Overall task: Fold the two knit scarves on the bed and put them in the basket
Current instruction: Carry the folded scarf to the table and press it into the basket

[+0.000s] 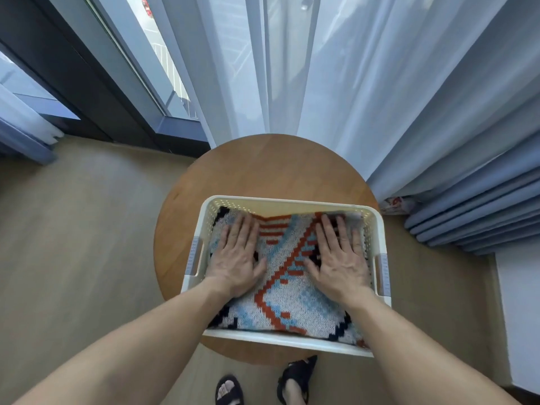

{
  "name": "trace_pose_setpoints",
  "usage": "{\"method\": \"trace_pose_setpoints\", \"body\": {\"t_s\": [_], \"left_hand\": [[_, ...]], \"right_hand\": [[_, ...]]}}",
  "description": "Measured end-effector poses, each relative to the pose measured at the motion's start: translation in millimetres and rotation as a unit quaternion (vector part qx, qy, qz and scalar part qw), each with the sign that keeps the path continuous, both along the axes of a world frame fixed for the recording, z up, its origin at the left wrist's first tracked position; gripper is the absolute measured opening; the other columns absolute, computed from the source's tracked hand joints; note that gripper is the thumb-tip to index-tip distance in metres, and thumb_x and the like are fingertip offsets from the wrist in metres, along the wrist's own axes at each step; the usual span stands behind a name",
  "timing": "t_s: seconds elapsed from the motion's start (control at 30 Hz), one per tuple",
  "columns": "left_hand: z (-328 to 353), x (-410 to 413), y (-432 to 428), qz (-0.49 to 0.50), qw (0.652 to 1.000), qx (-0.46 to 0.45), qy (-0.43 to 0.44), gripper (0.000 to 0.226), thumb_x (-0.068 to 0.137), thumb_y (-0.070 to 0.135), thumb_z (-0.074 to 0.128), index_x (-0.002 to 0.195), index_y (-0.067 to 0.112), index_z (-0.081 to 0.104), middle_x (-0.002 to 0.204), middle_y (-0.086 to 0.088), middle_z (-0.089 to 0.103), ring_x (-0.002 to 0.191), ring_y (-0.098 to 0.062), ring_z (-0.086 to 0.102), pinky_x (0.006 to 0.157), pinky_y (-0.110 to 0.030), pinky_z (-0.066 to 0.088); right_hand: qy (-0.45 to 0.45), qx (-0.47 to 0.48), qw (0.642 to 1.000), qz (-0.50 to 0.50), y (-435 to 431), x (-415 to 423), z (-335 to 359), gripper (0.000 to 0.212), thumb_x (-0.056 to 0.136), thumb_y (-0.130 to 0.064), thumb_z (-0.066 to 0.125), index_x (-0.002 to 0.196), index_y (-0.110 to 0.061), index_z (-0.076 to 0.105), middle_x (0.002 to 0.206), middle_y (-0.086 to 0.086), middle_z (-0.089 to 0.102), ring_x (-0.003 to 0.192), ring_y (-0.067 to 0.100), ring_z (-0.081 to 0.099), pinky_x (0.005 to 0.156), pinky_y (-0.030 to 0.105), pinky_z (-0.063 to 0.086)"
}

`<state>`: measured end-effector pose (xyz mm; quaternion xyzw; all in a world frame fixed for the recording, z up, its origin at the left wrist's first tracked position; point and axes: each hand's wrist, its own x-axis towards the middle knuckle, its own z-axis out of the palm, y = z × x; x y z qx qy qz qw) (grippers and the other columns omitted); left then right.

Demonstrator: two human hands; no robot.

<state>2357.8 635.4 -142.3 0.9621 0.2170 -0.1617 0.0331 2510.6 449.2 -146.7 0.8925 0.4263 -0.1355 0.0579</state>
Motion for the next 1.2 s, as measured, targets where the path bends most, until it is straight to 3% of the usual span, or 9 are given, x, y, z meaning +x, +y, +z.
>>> {"method": "trace_pose_setpoints", "body": {"t_s": [0.1,0.2,0.37,0.53,0.67,0.8,0.93,1.03,1.2], "left_hand": [[-19.7,-6.8,4.6,0.024,0.999,0.006,0.022,0.085,0.093,0.066,0.009,0.147,0.012,-0.027,0.154,-0.010,-0.037,0.142,-0.021,-0.036,0.111,-0.035,-0.028],[-35.6,-11.4,4.0,0.036,0.999,0.004,-0.001,0.085,0.092,0.067,0.010,0.151,0.012,-0.018,0.158,-0.011,-0.029,0.145,-0.022,-0.030,0.116,-0.037,-0.022],[-53.0,-14.4,3.2,0.040,0.998,0.027,-0.030,0.084,0.094,0.064,0.018,0.155,0.009,0.004,0.163,-0.013,-0.005,0.151,-0.024,-0.007,0.119,-0.038,-0.014],[-44.7,-16.5,1.3,0.023,0.999,-0.013,-0.018,0.084,0.093,0.067,0.012,0.155,0.015,-0.007,0.163,-0.013,-0.011,0.150,-0.025,-0.016,0.119,-0.042,-0.010],[-8.7,-22.2,-3.9,-0.098,0.992,-0.085,-0.001,0.093,0.083,0.079,0.011,0.151,0.027,-0.023,0.159,-0.009,-0.030,0.144,-0.029,-0.032,0.115,-0.053,-0.019],[0.4,-33.2,-8.8,-0.188,0.972,-0.131,0.045,0.102,0.078,0.085,0.025,0.148,0.033,-0.027,0.155,-0.007,-0.037,0.140,-0.030,-0.039,0.110,-0.059,-0.023],[-12.0,-35.5,-10.7,-0.179,0.972,-0.105,0.106,0.110,0.072,0.092,0.024,0.145,0.034,-0.034,0.153,-0.010,-0.040,0.135,-0.031,-0.045,0.110,-0.065,-0.019],[-20.7,-34.7,-12.5,-0.180,0.973,-0.076,0.126,0.110,0.070,0.093,0.021,0.144,0.033,-0.034,0.151,-0.011,-0.043,0.133,-0.032,-0.047,0.108,-0.066,-0.019],[-30.3,-33.6,-13.8,-0.169,0.975,-0.065,0.126,0.106,0.074,0.090,0.020,0.145,0.033,-0.033,0.148,-0.010,-0.046,0.133,-0.033,-0.048,0.107,-0.065,-0.024]], "right_hand": [[0.024,-0.011,0.998,-0.060,-6.6,0.7,-12.9,0.081,0.087,-0.072,0.003,0.147,-0.024,-0.022,0.154,-0.001,-0.035,0.143,0.031,-0.032,0.118,0.048,-0.016],[0.066,0.015,0.993,-0.099,-6.1,0.0,-20.0,0.079,0.084,-0.073,0.001,0.146,-0.030,-0.022,0.152,-0.006,-0.035,0.145,0.028,-0.027,0.119,0.043,-0.014],[0.093,0.032,0.989,-0.110,-7.1,2.3,-33.9,0.080,0.090,-0.073,0.014,0.149,-0.032,-0.023,0.150,-0.009,-0.037,0.145,0.023,-0.029,0.116,0.039,-0.017],[0.103,0.028,0.989,-0.099,-9.6,1.7,-32.9,0.079,0.089,-0.073,0.013,0.144,-0.032,-0.028,0.160,-0.003,-0.027,0.143,0.023,-0.032,0.120,0.044,-0.014],[0.056,0.070,0.996,-0.013,-13.5,-8.4,-6.0,0.090,0.085,-0.079,0.024,0.154,-0.032,-0.011,0.163,0.005,-0.018,0.149,0.027,-0.020,0.118,0.051,-0.012],[0.080,0.033,0.985,0.150,-31.1,-30.4,-1.4,0.102,0.075,-0.092,0.027,0.156,-0.033,0.009,0.165,0.008,0.002,0.151,0.030,-0.004,0.112,0.064,-0.001],[0.103,-0.019,0.983,0.148,-40.5,-32.5,-19.6,0.104,0.071,-0.096,0.025,0.154,-0.033,0.019,0.163,0.011,0.007,0.150,0.029,-0.003,0.109,0.068,0.000],[0.102,-0.039,0.984,0.140,-38.9,-33.6,-26.7,0.103,0.071,-0.095,0.029,0.149,-0.029,0.036,0.160,0.013,0.024,0.147,0.037,0.020,0.104,0.072,0.014],[0.088,-0.043,0.987,0.130,-39.6,-31.9,-42.7,0.102,0.071,-0.094,0.031,0.149,-0.028,0.036,0.160,0.012,0.024,0.147,0.036,0.021,0.103,0.075,0.022]]}}
